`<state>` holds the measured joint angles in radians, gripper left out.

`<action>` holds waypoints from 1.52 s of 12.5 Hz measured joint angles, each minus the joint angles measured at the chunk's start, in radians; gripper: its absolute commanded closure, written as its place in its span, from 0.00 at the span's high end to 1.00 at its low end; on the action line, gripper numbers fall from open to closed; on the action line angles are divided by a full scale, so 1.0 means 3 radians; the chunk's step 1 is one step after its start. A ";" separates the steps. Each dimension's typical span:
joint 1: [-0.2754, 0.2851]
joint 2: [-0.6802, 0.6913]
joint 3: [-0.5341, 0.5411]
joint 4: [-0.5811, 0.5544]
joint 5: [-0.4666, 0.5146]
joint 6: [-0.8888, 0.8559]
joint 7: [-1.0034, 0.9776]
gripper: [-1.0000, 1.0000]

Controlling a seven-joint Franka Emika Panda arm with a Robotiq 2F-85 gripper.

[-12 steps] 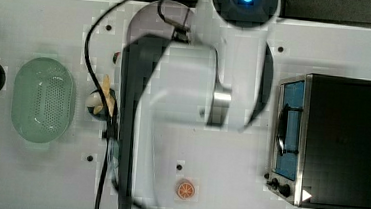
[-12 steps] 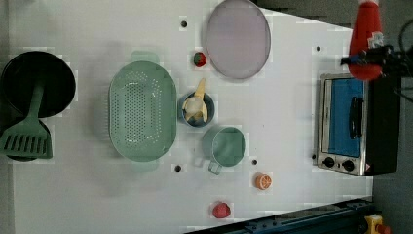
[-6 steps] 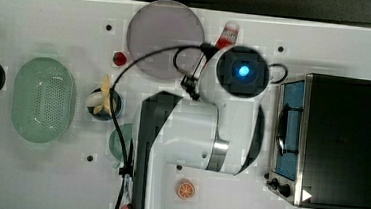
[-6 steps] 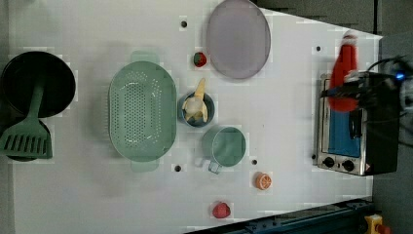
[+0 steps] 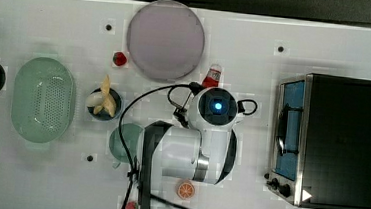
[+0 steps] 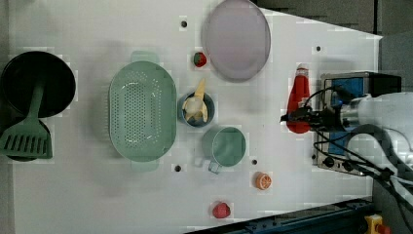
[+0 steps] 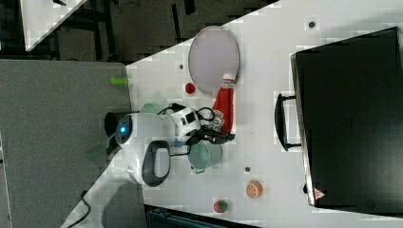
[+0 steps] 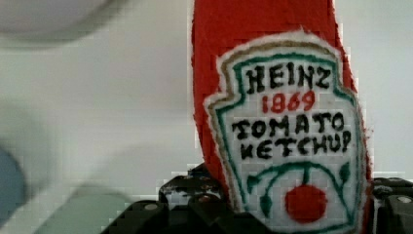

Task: Pick ketchup from plate and place it on table.

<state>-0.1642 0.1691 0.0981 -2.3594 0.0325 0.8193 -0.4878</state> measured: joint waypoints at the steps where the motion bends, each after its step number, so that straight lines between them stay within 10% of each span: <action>1: -0.0009 0.0092 -0.0005 -0.0033 0.0000 0.0109 0.0000 0.63; 4: -0.0020 0.0343 -0.0001 -0.0046 -0.0003 0.0252 0.0002 0.66; 8: -0.0026 0.0460 0.0002 -0.0046 -0.0013 0.0441 0.0004 1.00; 14: -0.0008 0.0039 0.0078 0.0143 0.0001 0.0259 0.0033 1.00; 19: 0.0008 -0.0380 0.0082 0.1107 0.0008 -0.0781 0.0653 1.00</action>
<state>-0.1619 0.0550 0.1227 -2.0273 0.0349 0.5850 -0.2917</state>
